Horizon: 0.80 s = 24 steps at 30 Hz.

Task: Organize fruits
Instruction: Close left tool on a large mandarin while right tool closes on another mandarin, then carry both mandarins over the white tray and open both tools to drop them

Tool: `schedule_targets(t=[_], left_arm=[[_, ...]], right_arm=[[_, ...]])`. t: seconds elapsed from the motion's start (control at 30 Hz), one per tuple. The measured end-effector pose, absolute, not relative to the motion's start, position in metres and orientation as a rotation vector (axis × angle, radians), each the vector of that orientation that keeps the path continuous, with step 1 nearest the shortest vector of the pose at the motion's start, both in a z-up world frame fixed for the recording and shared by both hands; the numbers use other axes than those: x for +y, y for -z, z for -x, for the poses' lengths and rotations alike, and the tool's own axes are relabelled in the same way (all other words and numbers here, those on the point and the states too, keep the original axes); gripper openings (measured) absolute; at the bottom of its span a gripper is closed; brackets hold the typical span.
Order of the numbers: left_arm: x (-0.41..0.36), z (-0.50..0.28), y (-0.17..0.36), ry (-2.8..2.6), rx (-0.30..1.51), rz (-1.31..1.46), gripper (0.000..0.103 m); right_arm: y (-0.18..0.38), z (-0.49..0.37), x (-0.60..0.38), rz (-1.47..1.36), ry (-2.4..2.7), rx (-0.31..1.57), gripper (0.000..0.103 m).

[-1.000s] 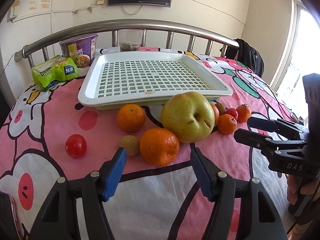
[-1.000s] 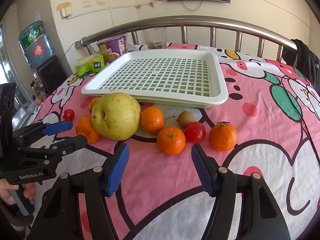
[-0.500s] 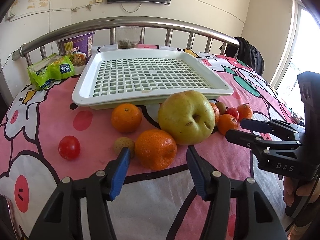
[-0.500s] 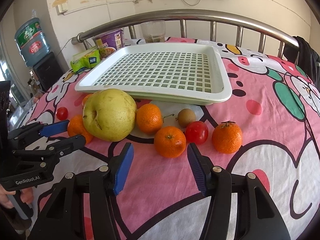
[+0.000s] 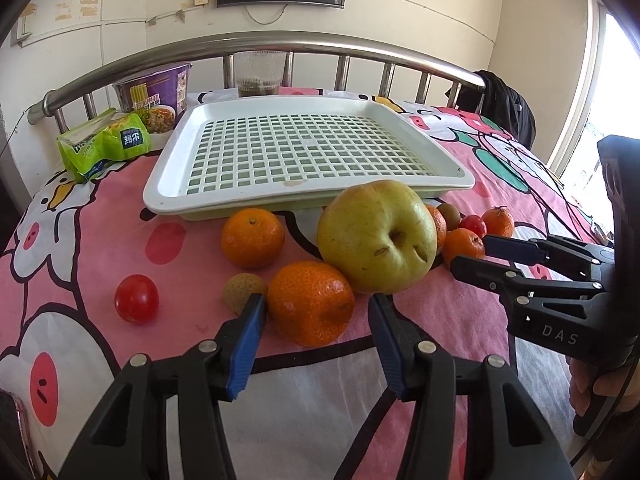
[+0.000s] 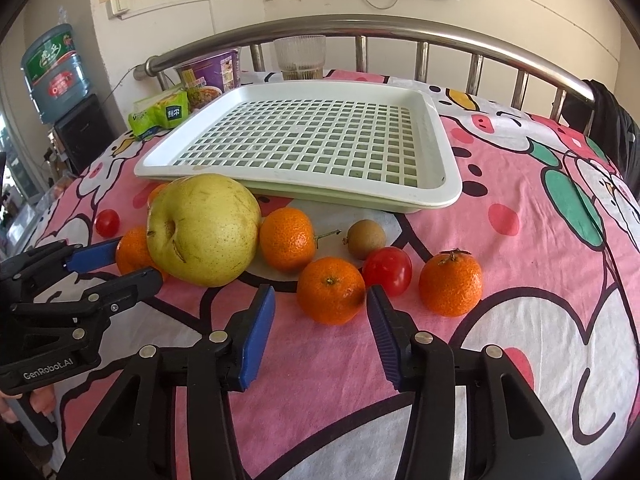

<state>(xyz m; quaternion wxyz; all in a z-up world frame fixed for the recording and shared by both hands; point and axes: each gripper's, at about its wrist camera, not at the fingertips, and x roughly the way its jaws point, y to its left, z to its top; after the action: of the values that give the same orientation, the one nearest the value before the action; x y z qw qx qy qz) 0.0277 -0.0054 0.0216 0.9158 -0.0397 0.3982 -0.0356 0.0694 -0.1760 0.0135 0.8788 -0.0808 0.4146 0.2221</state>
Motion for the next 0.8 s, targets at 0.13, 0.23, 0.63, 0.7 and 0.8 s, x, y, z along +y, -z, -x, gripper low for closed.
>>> schedule_targets(t=[0.13,0.23,0.63,0.7,0.8], left_arm=[[-0.004,-0.031,-0.019,0.056,0.825,0.076,0.049],[-0.001,-0.032,-0.016,0.057,0.828,0.088,0.047],[0.002,-0.014,-0.030,0.078,0.804,0.121,0.045],[0.003,-0.008,-0.037,0.080,0.784,0.122,0.045],[0.004,-0.003,-0.049,0.079,0.758,0.126,0.045]], right_arm=[[-0.012,-0.070,-0.174,0.184,-0.454,0.862,0.044],[-0.010,-0.073,-0.174,0.190,-0.441,0.864,0.036],[-0.018,-0.063,-0.183,0.115,-0.498,0.850,0.035],[-0.024,-0.058,-0.185,0.094,-0.521,0.841,0.035],[-0.036,-0.052,-0.187,0.075,-0.550,0.822,0.035]])
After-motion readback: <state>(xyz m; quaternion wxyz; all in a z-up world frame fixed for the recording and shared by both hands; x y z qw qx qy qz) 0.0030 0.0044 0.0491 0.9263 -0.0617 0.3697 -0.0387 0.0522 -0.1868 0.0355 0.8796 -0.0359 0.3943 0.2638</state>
